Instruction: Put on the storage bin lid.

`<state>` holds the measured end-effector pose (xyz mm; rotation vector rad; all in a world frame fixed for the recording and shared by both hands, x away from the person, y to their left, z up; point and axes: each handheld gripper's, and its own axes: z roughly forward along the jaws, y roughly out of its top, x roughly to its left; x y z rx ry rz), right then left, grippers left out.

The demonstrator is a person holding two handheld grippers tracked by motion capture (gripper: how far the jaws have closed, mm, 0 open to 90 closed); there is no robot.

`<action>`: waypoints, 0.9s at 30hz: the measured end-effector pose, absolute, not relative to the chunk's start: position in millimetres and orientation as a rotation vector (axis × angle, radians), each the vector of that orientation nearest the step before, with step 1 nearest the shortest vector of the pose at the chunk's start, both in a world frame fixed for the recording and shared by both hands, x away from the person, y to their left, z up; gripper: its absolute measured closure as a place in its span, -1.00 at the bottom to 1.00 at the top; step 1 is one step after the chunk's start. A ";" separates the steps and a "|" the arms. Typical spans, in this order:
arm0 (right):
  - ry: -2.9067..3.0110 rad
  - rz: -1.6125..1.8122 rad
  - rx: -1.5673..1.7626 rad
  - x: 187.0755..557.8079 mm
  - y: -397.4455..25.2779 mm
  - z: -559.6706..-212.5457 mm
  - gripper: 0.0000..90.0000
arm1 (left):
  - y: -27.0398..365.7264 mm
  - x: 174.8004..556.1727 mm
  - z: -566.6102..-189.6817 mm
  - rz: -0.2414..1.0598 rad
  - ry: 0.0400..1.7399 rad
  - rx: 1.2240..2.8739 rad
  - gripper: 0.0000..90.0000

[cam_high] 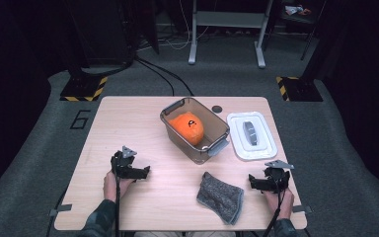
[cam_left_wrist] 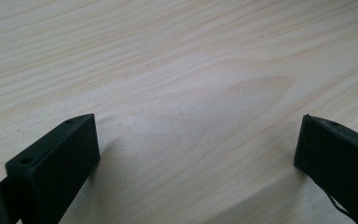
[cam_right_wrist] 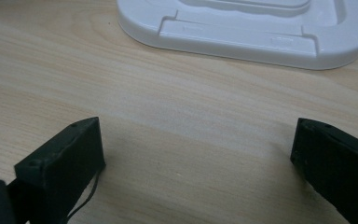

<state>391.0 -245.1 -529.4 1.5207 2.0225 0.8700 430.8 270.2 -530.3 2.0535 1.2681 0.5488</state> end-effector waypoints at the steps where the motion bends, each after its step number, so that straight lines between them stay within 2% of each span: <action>1: 2.029 0.870 1.520 391.3 -245.4 -529.2 -0.97 | 270.6 430.6 -530.6 0.548 1.257 2.055 -1.00; 10: 2.061 0.874 1.553 401.5 -252.5 -522.0 -0.94 | 272.8 429.0 -529.3 0.541 1.238 2.090 -1.00; 17: 2.058 0.859 1.557 414.2 -254.6 -500.6 -0.93 | 269.6 430.8 -530.6 0.565 1.299 2.036 -1.00; 27: 2.058 0.852 1.520 443.8 -246.8 -471.7 -0.90 | 268.0 433.5 -530.3 0.569 1.294 2.048 -1.00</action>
